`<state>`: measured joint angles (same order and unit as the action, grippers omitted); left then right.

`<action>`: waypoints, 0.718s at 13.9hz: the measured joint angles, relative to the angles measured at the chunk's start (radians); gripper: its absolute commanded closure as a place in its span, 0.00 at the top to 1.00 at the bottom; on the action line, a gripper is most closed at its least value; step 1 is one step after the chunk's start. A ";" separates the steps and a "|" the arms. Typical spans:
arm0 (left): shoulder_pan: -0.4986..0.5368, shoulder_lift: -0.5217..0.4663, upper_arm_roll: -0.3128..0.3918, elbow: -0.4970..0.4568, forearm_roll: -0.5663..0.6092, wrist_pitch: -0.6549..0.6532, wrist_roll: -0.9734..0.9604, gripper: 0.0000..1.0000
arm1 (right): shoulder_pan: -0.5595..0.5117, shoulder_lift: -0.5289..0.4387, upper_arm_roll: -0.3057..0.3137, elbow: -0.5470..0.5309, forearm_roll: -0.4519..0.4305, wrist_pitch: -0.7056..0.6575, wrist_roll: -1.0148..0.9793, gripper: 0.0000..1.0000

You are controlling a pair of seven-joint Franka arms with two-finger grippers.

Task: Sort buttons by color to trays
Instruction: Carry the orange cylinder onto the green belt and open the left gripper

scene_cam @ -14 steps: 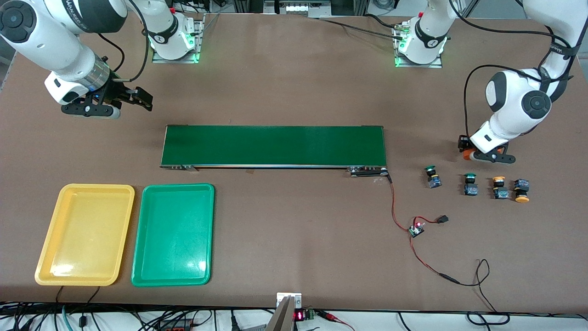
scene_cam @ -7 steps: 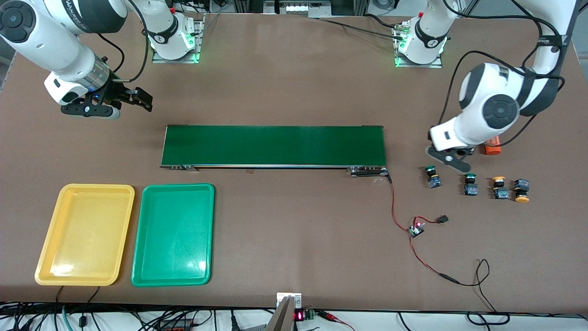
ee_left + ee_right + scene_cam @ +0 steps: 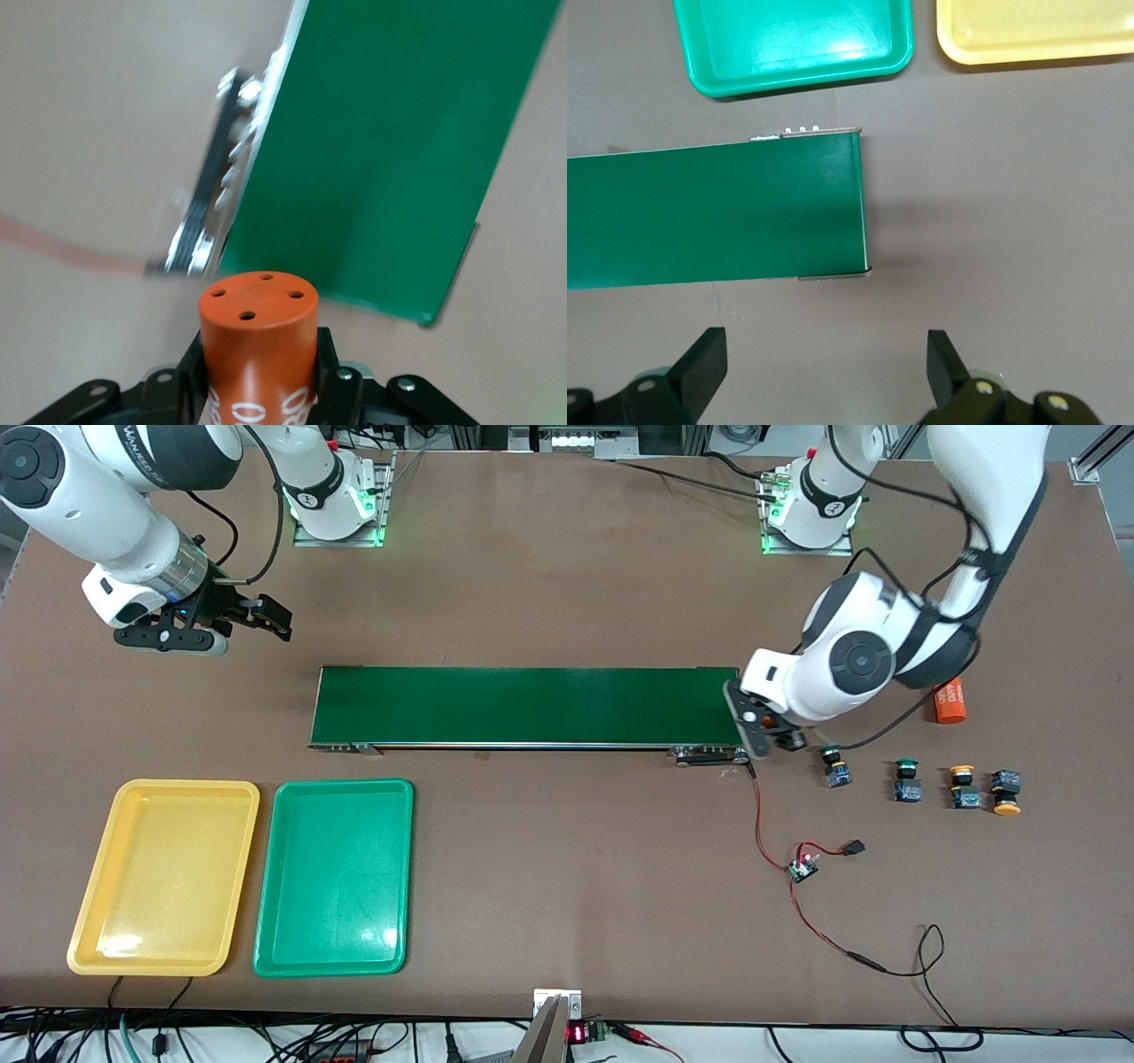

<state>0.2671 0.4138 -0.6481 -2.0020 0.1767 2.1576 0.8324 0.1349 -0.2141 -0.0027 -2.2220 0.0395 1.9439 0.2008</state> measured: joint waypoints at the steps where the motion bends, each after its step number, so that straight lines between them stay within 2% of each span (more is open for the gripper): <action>1: -0.009 0.027 -0.011 0.001 0.000 0.019 0.050 0.17 | 0.000 0.000 0.000 0.000 0.000 0.000 0.000 1.00; 3: -0.050 0.049 -0.018 0.002 0.008 0.028 0.097 0.20 | 0.000 0.002 0.000 0.002 0.000 0.001 0.000 1.00; 4: -0.073 0.053 -0.020 0.002 0.032 0.032 0.098 0.56 | 0.000 0.004 -0.001 0.004 0.000 0.001 0.000 1.00; 5: -0.089 0.055 -0.020 0.002 0.052 0.036 0.098 1.00 | 0.000 0.006 -0.001 0.005 0.000 0.001 0.000 1.00; 10: -0.087 0.055 -0.019 0.007 0.063 0.034 0.099 1.00 | 0.000 0.008 -0.002 0.006 0.000 0.001 0.000 1.00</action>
<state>0.1801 0.4684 -0.6675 -1.9946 0.2396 2.1912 0.9311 0.1346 -0.2058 -0.0044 -2.2157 0.0395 1.9446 0.2008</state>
